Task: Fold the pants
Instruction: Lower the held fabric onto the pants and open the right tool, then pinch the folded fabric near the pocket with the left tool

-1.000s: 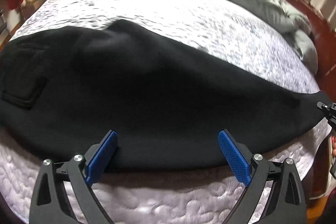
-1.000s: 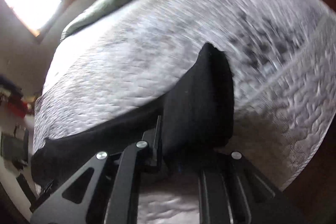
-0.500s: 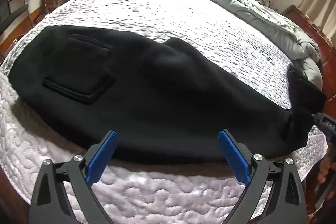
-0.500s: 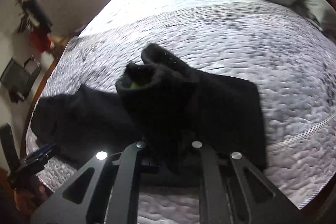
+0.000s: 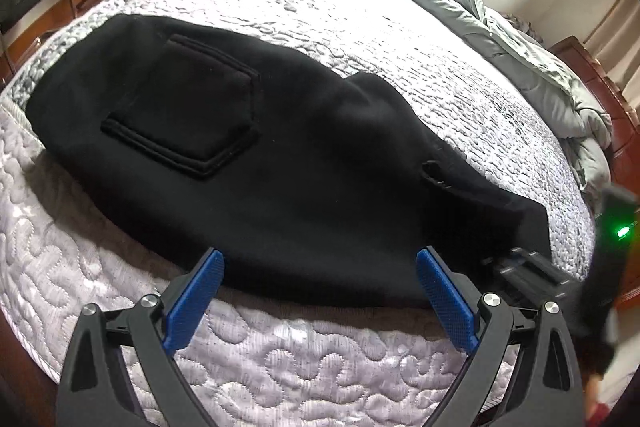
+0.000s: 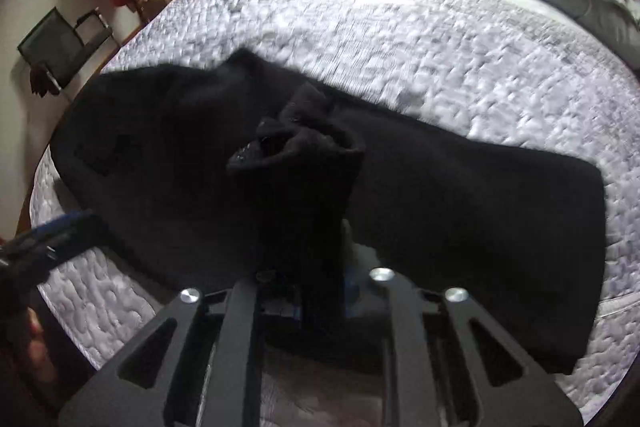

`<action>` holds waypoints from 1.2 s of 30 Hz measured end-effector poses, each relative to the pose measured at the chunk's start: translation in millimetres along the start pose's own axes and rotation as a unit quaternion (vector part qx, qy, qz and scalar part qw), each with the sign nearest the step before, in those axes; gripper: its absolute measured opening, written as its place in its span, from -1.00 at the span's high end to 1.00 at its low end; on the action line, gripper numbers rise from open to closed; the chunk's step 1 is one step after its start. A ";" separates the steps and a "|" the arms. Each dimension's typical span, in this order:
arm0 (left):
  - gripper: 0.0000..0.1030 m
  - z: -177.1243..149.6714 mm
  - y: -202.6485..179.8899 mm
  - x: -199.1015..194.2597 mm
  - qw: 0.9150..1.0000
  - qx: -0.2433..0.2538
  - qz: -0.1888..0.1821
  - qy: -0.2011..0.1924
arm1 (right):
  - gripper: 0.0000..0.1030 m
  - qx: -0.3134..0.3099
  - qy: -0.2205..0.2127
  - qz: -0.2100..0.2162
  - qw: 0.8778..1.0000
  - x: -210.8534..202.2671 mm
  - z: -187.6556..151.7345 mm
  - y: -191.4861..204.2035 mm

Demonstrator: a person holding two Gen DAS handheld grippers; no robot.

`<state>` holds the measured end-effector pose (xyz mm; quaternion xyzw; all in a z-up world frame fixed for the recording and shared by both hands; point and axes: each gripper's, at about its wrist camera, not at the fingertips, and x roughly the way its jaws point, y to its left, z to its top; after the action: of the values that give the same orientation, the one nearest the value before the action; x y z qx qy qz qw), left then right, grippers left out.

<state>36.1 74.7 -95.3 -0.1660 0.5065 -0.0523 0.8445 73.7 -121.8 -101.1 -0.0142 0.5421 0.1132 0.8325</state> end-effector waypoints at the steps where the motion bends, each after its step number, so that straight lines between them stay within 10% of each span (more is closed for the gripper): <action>1: -0.89 0.6 -0.4 1.9 1.000 -0.006 -0.008 0.008 | 0.21 0.001 0.009 0.016 1.000 3.4 -2.3 -0.1; 4: -0.89 2.7 -3.8 6.9 0.999 -0.019 -0.030 0.024 | -0.22 0.001 0.022 0.067 0.998 -1.1 -8.4 -1.8; 10: -0.89 2.4 -24.0 23.1 0.997 -0.018 -0.056 0.054 | -0.13 0.059 0.032 0.222 0.973 -30.7 -21.5 -30.6; 25: -0.88 3.2 -94.6 76.8 0.991 0.012 -0.075 0.112 | -0.14 0.175 -0.041 0.149 0.972 -79.3 -51.0 -144.2; 31: 0.51 6.0 -100.5 80.6 0.994 0.042 -0.034 0.097 | -0.14 0.194 -0.050 0.146 0.969 -82.1 -53.6 -158.6; 36: 0.63 7.6 -92.1 60.6 0.995 0.045 -0.049 0.068 | -0.14 0.204 -0.053 0.152 0.966 -84.9 -55.2 -165.6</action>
<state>79.3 -25.6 -112.1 -0.1492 0.5509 -0.1276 0.8112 25.0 -305.9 -63.3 0.2444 0.5047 0.1259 0.8184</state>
